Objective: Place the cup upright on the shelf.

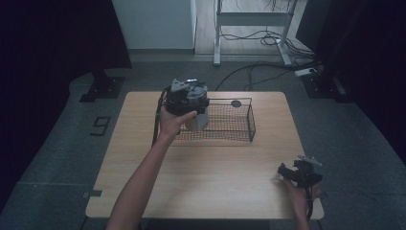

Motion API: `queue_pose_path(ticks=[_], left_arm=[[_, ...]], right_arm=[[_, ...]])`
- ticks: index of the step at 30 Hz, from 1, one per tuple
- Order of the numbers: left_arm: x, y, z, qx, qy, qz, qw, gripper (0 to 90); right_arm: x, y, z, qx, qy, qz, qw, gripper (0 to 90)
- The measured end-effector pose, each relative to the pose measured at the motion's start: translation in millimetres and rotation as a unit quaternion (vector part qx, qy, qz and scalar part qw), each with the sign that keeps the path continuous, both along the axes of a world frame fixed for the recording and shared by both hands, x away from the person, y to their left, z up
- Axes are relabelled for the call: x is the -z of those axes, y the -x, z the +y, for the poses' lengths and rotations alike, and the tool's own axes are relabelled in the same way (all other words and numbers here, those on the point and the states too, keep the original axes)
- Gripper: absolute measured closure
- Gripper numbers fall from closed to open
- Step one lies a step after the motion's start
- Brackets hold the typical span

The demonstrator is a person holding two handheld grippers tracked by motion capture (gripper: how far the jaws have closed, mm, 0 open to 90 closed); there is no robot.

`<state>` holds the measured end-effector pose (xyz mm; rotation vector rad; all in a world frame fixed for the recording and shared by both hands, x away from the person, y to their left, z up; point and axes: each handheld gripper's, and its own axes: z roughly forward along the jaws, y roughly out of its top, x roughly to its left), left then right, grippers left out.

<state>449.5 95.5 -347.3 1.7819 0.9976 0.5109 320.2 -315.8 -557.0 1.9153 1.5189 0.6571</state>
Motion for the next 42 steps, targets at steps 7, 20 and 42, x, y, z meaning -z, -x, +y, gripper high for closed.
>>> queue_pose_path(ticks=[7, 20, 42], left_arm=[[2.7, -9.7, -6.1, -0.006, -0.005, 0.006, 1.0, 3.5], [6.4, -24.8, -14.2, -0.015, -0.018, 0.014, 0.9996, 3.5], [31.3, -47.1, -26.2, -0.025, -0.037, 0.025, 0.9987, 3.6]], right_arm=[[0.0, 0.0, 0.0, 0.0, 0.0, 0.0, 1.0, 1.2], [-0.1, 0.1, 0.1, 0.0, 0.0, 0.001, 1.0, 1.2], [0.0, 0.2, 0.0, 0.0, 0.0, 0.001, 1.0, 1.2]])
